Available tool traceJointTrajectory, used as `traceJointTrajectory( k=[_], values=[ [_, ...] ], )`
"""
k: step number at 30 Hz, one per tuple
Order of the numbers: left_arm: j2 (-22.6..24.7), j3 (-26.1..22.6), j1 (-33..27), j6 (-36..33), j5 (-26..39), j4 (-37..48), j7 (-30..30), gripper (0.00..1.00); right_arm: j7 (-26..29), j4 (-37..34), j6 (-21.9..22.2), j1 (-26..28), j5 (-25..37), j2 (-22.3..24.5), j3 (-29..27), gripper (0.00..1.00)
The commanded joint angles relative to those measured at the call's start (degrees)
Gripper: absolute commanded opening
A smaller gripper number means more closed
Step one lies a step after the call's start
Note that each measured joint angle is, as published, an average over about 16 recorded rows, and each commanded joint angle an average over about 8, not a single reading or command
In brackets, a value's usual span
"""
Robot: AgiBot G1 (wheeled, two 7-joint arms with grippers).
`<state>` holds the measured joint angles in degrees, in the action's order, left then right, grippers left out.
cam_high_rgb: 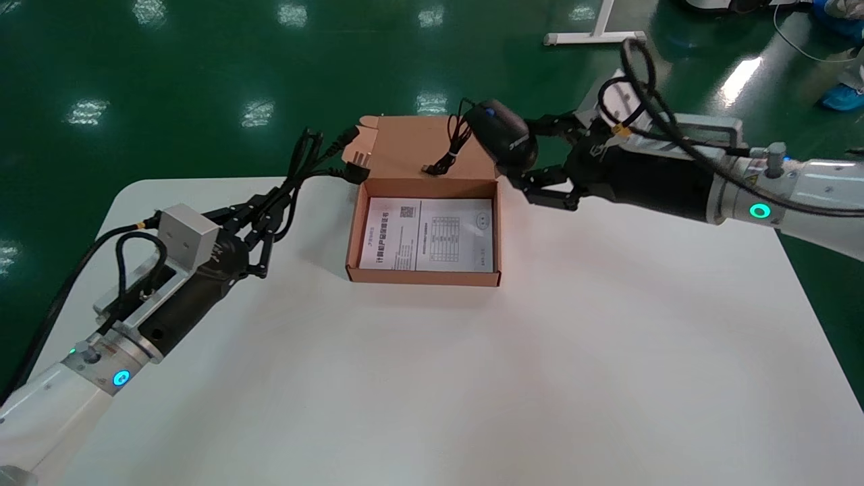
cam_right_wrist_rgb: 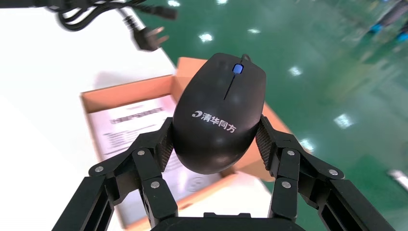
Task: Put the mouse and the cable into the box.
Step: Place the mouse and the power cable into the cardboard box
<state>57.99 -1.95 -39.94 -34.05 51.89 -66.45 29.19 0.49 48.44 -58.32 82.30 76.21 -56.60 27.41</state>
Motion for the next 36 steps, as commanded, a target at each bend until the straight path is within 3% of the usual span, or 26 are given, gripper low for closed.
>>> traceJointTrajectory(
  k=[1,10,22,36],
  values=[
    [0.25,0.68,-1.01,-1.32,-0.35,1.64,1.65,0.0,1.69,1.21,-0.36,-0.73,0.87,-0.27,1.03,0.0],
    [1.1,2.6,-0.82,-3.39,-1.83,3.35,4.71,0.0,1.86,1.52,-1.07,2.38,2.24,-0.81,1.7,0.0],
    [2.03,2.97,-0.33,-4.22,-2.38,4.2,5.73,0.0,1.07,1.7,-4.55,6.35,2.67,1.76,1.62,0.0],
    [3.0,2.97,0.32,-4.33,-2.64,4.3,6.13,0.0,5.66,5.99,-10.57,7.52,4.03,5.18,3.57,0.0]
  ],
)
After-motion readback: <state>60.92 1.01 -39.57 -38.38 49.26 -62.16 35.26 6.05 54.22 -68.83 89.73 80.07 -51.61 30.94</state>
